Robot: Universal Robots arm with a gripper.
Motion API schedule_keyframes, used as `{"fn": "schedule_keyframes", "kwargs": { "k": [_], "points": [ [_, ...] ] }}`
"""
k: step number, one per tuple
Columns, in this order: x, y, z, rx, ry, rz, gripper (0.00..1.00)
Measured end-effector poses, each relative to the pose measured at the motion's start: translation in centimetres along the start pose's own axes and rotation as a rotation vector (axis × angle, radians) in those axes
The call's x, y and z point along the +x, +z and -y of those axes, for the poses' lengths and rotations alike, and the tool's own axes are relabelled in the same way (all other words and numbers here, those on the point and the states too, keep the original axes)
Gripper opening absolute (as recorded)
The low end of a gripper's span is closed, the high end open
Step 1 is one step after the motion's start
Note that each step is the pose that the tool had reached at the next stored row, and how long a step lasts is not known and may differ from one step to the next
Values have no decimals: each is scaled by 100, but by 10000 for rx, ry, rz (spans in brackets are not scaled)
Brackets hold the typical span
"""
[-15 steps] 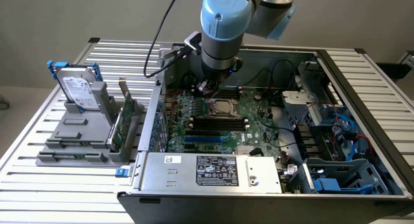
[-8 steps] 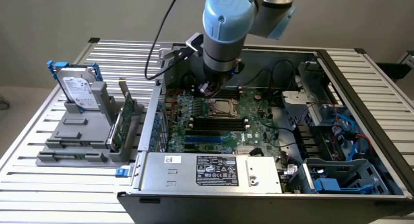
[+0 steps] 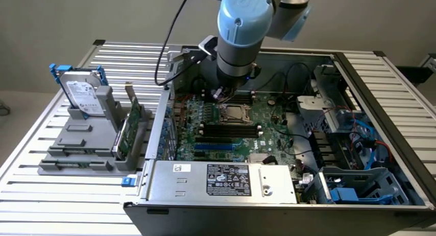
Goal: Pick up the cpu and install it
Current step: 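Install the first cpu locking lever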
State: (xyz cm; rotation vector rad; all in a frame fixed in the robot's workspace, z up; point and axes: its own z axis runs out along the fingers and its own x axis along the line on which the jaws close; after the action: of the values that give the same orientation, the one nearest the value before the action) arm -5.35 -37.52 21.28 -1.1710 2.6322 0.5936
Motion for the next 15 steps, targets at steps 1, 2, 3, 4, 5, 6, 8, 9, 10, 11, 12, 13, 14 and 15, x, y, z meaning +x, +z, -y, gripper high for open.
{"fn": "schedule_keyframes", "kwargs": {
  "k": [1,2,3,4,5,6,8,9,10,11,12,13,14,15],
  "points": [
    [0,1,1,1,1,-1,11],
    [0,2,2,0,1,0,11],
    [1,5,3,0,-1,0,11],
    [1,6,3,0,0,0,11],
    [2,9,4,0,0,0,11],
    [2,12,6,0,0,0,11],
    [2,17,10,0,-1,0,11],
    [1,19,12,-1,-1,-1,11],
    [0,22,14,0,0,-1,11],
    [-5,29,22,0,-1,-1,11],
    [-20,36,36,-1,-1,1,11],
    [-36,42,46,-1,-1,0,11],
    [-44,46,49,0,-1,0,11],
    [-50,49,51,0,-1,0,11]
  ]
}}
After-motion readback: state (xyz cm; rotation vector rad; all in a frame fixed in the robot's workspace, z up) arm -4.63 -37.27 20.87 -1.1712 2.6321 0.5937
